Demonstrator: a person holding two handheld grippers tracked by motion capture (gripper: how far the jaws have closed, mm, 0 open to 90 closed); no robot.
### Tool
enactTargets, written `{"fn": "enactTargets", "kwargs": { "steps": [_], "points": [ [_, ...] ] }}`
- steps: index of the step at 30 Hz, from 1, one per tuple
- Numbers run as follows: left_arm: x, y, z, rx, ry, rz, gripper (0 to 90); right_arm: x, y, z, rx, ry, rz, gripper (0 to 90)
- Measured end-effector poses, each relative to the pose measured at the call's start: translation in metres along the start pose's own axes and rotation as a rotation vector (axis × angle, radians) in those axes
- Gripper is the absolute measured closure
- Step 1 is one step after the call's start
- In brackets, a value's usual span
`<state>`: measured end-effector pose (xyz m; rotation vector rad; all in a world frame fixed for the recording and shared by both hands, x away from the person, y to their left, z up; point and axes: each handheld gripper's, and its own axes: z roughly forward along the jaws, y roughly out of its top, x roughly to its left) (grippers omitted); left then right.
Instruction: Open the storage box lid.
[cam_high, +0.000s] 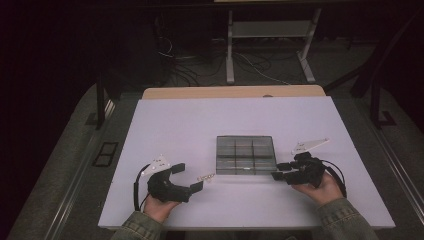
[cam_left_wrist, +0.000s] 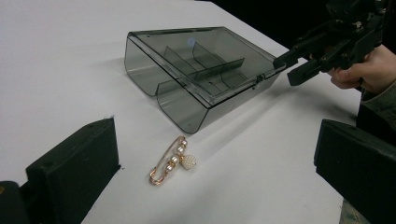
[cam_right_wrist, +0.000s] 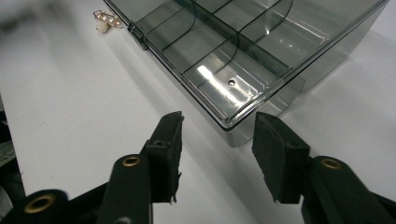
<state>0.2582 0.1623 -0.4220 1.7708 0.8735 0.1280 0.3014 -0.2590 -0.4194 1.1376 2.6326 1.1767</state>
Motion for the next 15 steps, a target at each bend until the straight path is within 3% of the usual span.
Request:
{"fn": "enactTargets", "kwargs": {
  "steps": [15],
  "points": [
    [-0.0001,0.0001,0.0002,0.001,-0.002,0.002,0.0,-0.0013,-0.0007,-0.0016,-0.007,-0.035,-0.004,69.2]
  ]
}}
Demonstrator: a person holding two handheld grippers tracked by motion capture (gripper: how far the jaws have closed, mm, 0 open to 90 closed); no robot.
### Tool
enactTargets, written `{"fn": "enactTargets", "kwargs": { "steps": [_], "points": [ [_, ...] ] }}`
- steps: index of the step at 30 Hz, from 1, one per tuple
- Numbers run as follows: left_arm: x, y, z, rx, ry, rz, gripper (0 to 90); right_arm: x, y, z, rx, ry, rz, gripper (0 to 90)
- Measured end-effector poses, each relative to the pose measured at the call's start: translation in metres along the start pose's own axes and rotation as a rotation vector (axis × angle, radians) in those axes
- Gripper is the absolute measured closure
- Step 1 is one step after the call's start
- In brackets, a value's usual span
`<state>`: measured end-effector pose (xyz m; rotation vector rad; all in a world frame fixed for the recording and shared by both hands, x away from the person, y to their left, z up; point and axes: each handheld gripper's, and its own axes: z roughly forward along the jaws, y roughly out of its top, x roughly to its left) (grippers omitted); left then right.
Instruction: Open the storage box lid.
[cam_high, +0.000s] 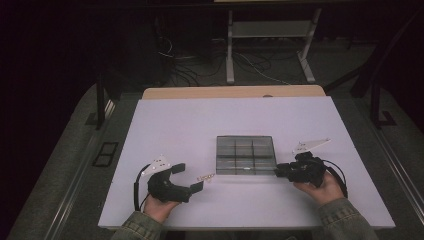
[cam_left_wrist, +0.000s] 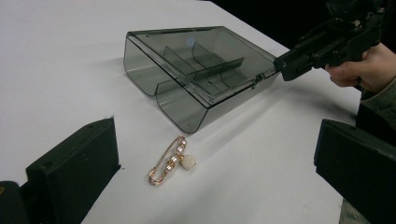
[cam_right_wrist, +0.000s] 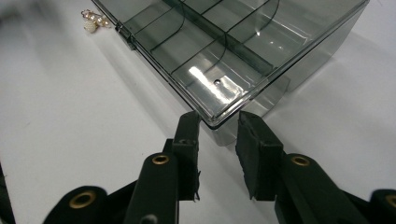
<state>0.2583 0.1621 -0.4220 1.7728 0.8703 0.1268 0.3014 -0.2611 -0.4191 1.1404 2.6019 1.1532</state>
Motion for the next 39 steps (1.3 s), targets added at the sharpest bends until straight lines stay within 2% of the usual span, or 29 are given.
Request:
{"fn": "enactTargets", "kwargs": {
  "steps": [15,22,29,33,39],
  "points": [
    [0.000,0.000,0.000,-0.001,-0.001,0.002,0.0,0.001,0.001,-0.003,-0.006,0.006,-0.016,77.5],
    [-0.003,0.001,0.000,0.003,-0.009,0.014,0.0,0.000,0.003,-0.008,-0.026,0.028,-0.021,89.2],
    [-0.006,0.003,-0.002,0.000,-0.011,0.026,0.0,0.001,0.009,-0.012,-0.039,0.023,-0.030,89.5],
    [-0.008,0.007,-0.005,0.000,-0.026,0.046,0.0,0.000,0.014,-0.016,-0.048,0.020,-0.033,89.5],
    [-0.017,0.017,-0.005,0.009,-0.039,0.103,0.0,-0.002,0.024,-0.021,-0.066,0.020,-0.035,89.5]
  ]
}}
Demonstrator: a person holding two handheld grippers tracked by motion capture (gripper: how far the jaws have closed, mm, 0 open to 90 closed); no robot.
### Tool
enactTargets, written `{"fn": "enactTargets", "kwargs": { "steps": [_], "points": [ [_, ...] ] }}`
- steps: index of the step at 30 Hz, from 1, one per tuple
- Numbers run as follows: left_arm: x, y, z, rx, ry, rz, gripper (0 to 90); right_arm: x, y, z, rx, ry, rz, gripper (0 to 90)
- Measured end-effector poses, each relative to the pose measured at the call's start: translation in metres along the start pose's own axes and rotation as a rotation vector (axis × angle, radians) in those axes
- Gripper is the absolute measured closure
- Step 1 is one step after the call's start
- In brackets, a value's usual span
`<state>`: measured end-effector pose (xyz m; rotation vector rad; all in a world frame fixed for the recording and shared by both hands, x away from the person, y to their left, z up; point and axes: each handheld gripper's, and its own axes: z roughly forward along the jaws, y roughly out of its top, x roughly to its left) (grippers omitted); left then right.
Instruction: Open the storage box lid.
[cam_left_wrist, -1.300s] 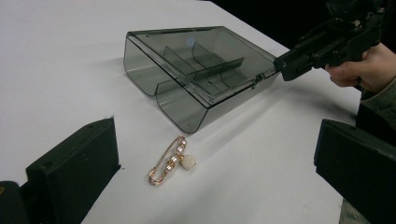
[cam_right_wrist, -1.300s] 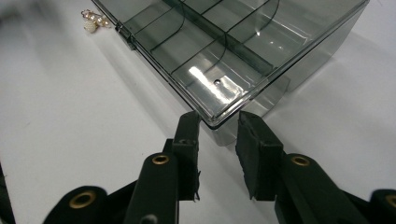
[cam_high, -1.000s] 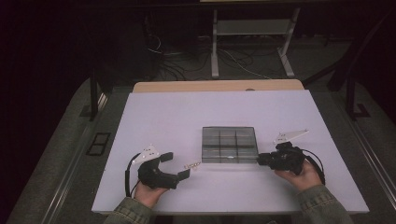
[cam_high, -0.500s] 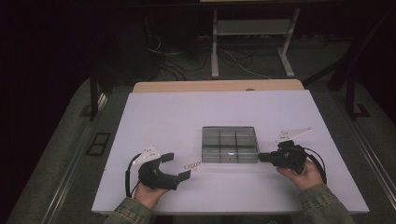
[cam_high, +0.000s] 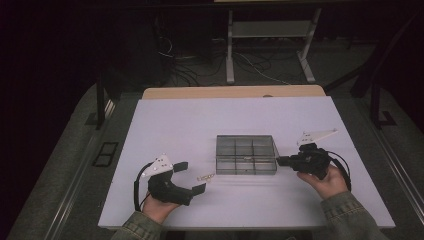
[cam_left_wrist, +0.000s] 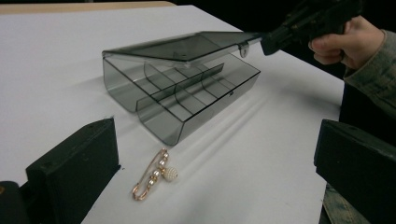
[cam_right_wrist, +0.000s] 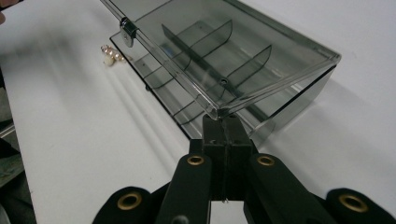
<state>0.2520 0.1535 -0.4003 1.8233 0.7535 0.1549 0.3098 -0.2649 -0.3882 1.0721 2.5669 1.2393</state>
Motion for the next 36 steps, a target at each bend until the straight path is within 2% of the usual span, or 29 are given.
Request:
{"fn": "enactTargets", "kwargs": {
  "steps": [12,16,32,36],
  "points": [
    [0.002,0.025,0.011,0.032,-0.013,0.064,0.0,-0.005,0.018,-0.005,-0.018,-0.008,0.002,89.5],
    [0.006,0.033,0.017,0.034,-0.017,0.069,0.0,-0.006,0.023,-0.007,-0.025,-0.009,0.007,89.5],
    [0.027,0.051,0.046,0.049,-0.029,0.053,1.8,-0.013,0.041,-0.009,-0.038,-0.018,0.003,89.5],
    [0.033,0.056,0.054,0.030,-0.041,0.026,3.6,-0.015,0.044,-0.008,-0.040,-0.019,0.004,89.5]
  ]
}}
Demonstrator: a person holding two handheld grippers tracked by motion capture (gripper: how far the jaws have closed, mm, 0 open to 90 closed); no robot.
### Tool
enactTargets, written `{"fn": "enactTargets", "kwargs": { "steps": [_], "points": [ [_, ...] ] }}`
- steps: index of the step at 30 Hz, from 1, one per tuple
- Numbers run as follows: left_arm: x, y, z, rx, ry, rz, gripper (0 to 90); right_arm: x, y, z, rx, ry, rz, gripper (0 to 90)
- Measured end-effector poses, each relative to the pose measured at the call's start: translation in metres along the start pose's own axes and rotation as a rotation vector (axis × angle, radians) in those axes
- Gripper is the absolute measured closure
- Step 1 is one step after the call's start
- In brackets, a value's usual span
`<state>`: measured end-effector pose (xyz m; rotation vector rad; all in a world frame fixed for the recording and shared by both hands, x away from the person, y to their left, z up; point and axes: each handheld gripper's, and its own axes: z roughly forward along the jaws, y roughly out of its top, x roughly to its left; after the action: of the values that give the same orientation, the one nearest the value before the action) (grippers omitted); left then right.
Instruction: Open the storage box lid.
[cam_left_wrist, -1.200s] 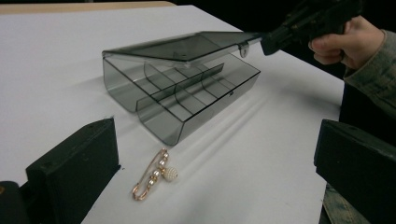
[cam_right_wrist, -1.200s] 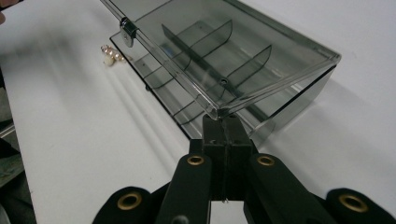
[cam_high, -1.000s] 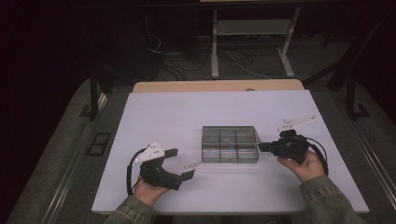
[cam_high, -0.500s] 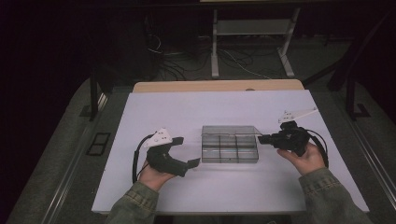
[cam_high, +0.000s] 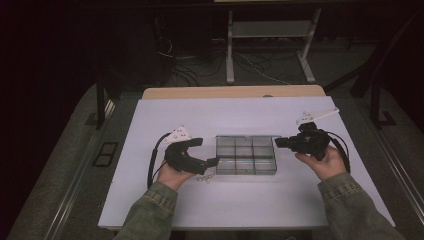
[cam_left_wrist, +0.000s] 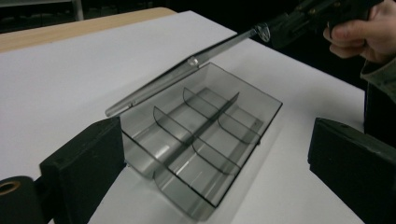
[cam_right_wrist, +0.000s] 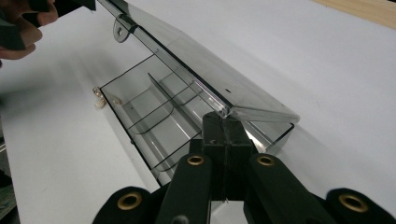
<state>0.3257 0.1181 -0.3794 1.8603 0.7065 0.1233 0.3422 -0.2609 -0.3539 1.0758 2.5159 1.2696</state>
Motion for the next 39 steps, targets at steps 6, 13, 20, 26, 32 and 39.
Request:
{"fn": "enactTargets", "kwargs": {
  "steps": [6,13,20,26,32,39],
  "points": [
    [0.009,0.010,0.011,0.011,0.002,-0.002,5.5,-0.003,0.004,0.001,-0.008,-0.001,0.004,89.5],
    [0.021,0.017,0.023,0.002,-0.002,-0.022,7.9,-0.005,0.010,0.001,-0.007,-0.002,0.005,89.5],
    [0.027,0.027,0.033,0.010,-0.007,-0.017,19.5,-0.006,0.017,0.003,-0.009,0.000,-0.006,89.5],
    [0.030,0.035,0.036,-0.012,0.022,-0.006,31.0,-0.008,0.025,0.005,0.002,-0.004,-0.014,89.5],
    [0.035,0.042,0.036,-0.042,0.029,0.001,48.4,-0.009,0.033,0.005,-0.002,-0.009,-0.015,89.5],
    [0.037,0.044,0.037,-0.065,0.019,0.012,58.5,-0.009,0.033,0.000,-0.007,-0.018,-0.022,89.3]
  ]
}}
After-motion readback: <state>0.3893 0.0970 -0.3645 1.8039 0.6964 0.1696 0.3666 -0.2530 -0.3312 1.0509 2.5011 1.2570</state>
